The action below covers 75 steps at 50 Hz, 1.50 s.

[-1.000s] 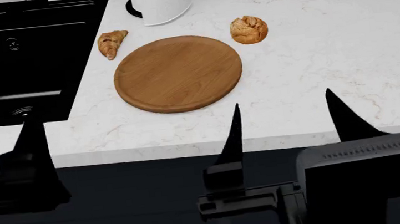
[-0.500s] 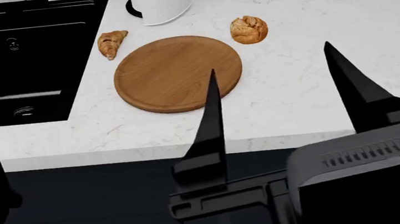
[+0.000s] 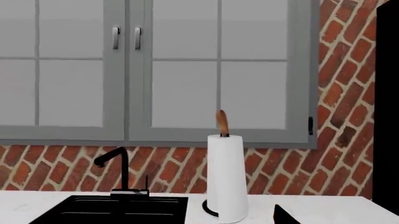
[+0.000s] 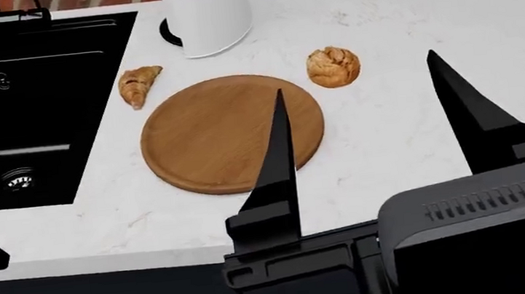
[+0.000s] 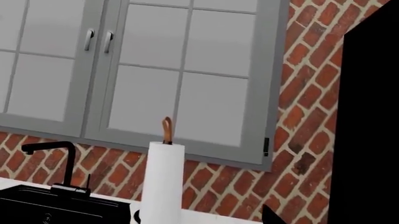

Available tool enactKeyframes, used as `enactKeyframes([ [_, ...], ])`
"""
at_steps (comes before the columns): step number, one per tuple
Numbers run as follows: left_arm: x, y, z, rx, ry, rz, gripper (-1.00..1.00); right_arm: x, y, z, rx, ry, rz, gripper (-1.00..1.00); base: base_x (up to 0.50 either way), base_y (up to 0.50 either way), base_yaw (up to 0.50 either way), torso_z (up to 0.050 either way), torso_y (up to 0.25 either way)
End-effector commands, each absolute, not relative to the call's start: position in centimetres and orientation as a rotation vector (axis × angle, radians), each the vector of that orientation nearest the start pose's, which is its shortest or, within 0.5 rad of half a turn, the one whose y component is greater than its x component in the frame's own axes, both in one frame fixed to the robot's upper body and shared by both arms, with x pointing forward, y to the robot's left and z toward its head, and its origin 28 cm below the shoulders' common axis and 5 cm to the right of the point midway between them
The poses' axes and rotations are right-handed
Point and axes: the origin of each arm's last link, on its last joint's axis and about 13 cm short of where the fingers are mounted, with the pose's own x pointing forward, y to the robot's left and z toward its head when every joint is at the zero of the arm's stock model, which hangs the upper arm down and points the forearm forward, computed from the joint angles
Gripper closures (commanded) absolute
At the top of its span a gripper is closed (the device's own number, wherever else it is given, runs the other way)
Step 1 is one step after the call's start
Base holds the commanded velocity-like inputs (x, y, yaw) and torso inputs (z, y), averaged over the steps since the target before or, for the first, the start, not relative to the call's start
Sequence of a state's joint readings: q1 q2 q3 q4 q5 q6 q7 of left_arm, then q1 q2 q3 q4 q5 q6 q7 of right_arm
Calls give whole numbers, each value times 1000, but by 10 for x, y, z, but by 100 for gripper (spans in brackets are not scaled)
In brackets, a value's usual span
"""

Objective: Place the pastries on the plates.

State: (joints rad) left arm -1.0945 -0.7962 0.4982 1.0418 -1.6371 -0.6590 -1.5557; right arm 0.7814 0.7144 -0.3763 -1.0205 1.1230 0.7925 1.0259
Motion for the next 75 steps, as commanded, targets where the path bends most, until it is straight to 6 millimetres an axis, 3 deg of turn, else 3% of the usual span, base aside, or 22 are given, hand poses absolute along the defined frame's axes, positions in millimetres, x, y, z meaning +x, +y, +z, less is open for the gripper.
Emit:
enactKeyframes([
  [1,140,192,276,-19,-333,9,-100,169,-89,247,-116,-428,112,-100,398,-1,0,0,0],
  [75,140,191,275,-13,-323,6,-100,170,-91,248,-117,-426,81,-100,393,-1,0,0,1],
])
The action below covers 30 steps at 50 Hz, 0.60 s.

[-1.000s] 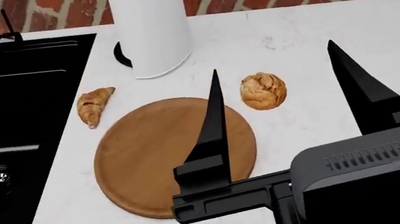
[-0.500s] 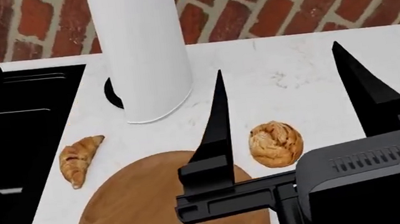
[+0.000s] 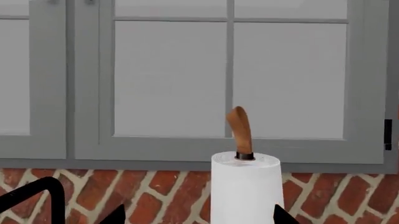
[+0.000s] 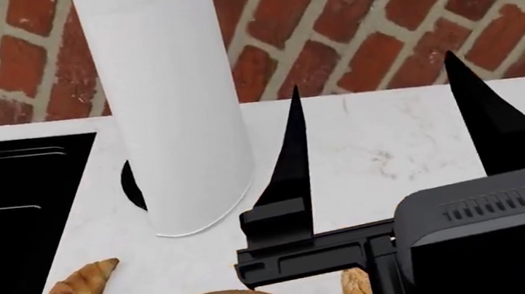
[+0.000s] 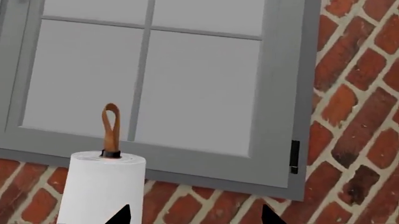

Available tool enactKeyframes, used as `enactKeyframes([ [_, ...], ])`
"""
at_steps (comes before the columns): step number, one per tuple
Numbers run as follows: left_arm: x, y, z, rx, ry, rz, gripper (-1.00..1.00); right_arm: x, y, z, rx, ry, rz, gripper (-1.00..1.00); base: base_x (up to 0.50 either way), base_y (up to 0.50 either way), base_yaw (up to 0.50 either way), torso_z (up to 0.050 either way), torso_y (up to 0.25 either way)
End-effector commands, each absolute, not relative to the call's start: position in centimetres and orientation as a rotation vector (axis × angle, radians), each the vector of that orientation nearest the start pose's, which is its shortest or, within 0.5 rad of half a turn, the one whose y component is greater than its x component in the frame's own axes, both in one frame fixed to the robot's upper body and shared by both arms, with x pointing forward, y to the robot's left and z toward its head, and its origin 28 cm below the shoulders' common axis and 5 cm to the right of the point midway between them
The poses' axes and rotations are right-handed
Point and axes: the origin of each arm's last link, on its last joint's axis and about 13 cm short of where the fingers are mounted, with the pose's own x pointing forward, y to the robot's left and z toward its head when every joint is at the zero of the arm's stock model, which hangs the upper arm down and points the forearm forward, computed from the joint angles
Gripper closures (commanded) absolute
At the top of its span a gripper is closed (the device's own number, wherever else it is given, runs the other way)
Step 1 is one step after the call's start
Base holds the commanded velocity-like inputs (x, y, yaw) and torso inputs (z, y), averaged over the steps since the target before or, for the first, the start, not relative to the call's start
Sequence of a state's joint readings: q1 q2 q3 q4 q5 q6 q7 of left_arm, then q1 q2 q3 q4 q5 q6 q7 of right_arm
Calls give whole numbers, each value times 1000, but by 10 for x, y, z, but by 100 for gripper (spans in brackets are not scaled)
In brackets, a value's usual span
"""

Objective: Place the pastries on the plates.

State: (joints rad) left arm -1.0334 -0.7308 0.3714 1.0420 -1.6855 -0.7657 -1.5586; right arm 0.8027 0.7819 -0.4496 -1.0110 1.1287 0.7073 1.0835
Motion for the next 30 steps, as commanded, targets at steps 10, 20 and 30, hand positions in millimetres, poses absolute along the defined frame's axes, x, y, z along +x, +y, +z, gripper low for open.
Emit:
enactKeyframes([
  [10,140,190,274,-14,-313,-1,-100,171,-93,246,-119,-416,79,-100,349,0,0,0,1],
  [20,139,190,274,-14,-310,0,-100,171,-95,253,-119,-389,80,-100,202,0,0,0,0],
  [30,140,187,274,-10,-290,-15,-100,201,-111,293,-82,-129,27,-100,16,0,0,0,0],
])
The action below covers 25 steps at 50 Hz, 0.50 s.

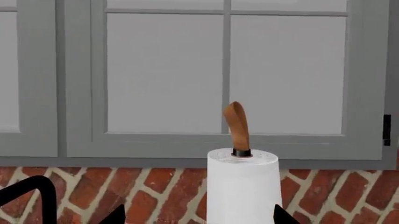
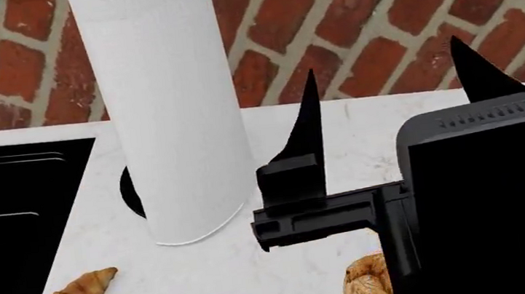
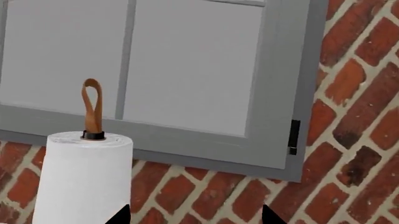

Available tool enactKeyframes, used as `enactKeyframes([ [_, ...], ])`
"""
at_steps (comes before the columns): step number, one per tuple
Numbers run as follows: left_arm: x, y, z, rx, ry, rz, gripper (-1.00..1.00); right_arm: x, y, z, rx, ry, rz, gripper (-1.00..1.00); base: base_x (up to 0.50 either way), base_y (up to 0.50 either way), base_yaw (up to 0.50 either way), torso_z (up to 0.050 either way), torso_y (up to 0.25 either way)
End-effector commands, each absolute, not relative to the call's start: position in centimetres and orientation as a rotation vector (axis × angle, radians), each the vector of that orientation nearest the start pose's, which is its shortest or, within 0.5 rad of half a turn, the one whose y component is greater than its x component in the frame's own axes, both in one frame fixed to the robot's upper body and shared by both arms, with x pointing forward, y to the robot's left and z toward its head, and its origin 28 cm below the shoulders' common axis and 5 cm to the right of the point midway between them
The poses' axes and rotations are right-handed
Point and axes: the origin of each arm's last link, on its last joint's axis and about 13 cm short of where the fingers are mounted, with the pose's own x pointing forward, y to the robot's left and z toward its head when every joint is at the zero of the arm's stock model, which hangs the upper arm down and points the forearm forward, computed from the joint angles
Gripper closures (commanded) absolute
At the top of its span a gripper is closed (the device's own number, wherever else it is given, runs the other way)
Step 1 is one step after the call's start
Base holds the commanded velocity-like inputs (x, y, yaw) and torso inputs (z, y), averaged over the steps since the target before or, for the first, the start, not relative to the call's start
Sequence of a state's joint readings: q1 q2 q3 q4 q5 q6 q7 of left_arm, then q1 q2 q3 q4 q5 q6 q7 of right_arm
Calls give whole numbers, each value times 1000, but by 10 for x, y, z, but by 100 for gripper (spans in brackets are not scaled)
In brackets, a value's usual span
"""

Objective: Place the pastries on the plates.

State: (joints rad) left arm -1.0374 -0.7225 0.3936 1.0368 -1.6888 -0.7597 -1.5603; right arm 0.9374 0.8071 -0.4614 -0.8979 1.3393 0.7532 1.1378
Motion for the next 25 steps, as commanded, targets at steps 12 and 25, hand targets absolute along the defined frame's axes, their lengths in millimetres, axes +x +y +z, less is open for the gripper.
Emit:
enactKeyframes([
  [12,141,186,273,8,-256,-15,-100,223,-120,336,-137,97,-31,-100,16,0,0,0,0],
  [25,136,191,273,9,-236,-5,-100,249,-134,369,-115,395,29,-100,17,0,0,0,0],
])
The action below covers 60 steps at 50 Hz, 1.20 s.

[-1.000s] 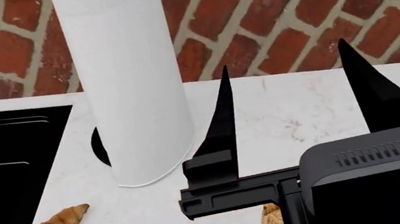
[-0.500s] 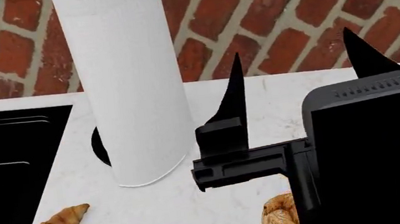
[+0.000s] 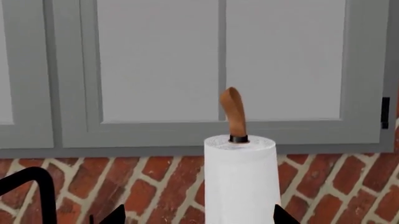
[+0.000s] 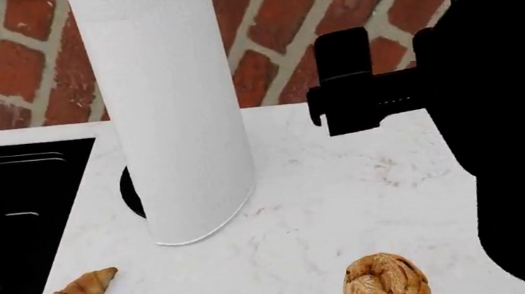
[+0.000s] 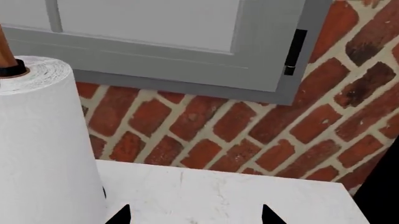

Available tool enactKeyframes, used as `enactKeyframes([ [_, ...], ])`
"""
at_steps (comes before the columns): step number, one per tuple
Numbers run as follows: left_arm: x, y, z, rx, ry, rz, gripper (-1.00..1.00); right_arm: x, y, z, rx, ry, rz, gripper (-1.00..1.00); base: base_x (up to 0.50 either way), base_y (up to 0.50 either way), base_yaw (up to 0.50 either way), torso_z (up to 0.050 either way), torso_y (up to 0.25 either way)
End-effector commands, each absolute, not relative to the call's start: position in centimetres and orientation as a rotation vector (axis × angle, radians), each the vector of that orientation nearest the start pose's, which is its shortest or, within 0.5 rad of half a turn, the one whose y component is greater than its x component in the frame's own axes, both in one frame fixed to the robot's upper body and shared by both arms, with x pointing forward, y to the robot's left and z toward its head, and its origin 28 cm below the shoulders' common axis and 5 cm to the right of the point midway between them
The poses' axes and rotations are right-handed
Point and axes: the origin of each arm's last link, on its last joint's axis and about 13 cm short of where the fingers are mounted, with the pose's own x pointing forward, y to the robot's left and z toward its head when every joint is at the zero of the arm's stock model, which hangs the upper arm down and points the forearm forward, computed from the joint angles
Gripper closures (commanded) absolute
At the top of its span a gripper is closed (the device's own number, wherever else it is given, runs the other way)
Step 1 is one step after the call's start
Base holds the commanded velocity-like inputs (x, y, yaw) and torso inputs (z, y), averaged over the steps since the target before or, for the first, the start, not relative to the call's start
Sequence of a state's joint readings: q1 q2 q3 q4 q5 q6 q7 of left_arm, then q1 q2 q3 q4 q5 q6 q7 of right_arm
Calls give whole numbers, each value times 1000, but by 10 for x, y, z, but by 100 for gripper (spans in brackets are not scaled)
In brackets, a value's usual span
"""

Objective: Place the pastries on the plates.

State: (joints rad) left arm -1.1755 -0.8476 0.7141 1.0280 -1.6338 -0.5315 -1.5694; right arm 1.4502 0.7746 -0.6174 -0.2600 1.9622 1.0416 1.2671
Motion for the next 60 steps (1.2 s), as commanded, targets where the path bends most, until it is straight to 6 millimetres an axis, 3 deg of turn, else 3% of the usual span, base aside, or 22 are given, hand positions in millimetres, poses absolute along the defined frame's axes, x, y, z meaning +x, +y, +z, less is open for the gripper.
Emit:
enactKeyframes([
  [1,136,191,273,9,-236,-5,-100,252,-134,372,-108,420,35,-100,17,0,0,0,0],
  [11,137,192,276,11,-227,7,-100,272,-134,383,-93,590,73,-100,18,0,0,0,0],
  [23,139,190,275,6,-227,0,-100,287,-133,365,-77,738,86,-100,18,0,0,0,0],
  [36,140,191,270,21,-209,10,-100,289,-130,358,-86,818,94,-100,19,0,2,0,0],
  [40,140,190,269,22,-206,11,-100,289,-129,345,-95,866,106,-100,19,0,2,0,0],
  [48,140,191,271,21,-211,11,-100,285,-133,341,-87,890,111,-100,19,0,2,0,0],
  [60,142,189,269,21,-204,8,-100,304,-126,323,-61,891,130,-100,19,0,2,0,0],
])
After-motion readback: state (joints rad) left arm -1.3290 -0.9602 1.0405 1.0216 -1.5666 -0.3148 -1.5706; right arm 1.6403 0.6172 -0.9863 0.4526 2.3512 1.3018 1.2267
